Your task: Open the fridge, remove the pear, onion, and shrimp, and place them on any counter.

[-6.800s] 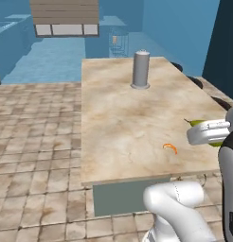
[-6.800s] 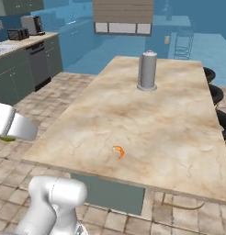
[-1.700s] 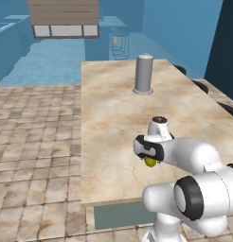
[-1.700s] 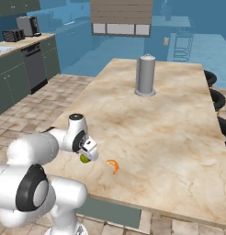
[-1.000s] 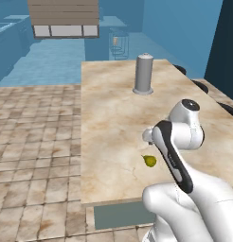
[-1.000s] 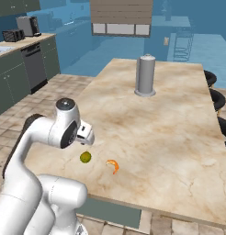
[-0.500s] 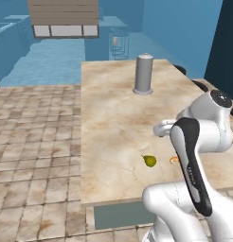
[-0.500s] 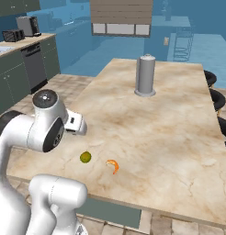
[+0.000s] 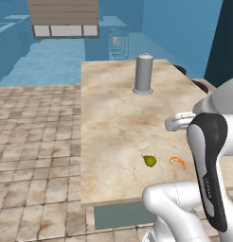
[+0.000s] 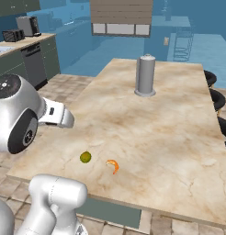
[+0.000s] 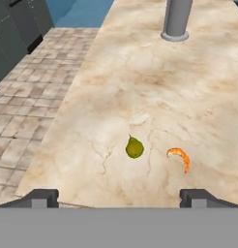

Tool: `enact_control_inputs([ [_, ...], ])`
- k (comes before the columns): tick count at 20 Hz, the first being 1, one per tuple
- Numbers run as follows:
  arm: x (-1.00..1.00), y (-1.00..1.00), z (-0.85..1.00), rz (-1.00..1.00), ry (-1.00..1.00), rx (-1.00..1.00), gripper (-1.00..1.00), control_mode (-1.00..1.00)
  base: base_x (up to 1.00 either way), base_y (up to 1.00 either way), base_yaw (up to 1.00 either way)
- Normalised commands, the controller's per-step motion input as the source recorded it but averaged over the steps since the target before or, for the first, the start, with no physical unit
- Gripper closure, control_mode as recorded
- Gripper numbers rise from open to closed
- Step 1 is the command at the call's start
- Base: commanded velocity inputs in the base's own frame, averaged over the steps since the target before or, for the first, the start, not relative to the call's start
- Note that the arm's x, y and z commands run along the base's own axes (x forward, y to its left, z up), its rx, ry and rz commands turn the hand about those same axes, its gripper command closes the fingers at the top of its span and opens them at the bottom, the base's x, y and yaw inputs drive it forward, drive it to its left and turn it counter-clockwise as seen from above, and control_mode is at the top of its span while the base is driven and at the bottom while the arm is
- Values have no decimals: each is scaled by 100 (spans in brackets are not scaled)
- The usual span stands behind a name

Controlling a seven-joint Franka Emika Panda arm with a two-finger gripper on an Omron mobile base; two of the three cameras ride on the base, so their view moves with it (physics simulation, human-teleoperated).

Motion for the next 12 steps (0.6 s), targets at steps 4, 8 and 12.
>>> enact_control_inputs([
  [4,-57,0,18,0,0,-2,-100,-100,0,0,0],
  [8,-8,0,0,0,0,0,-100,-100,0,0,0],
  [12,0,0,0,0,0,0,-100,-100,0,0,0],
])
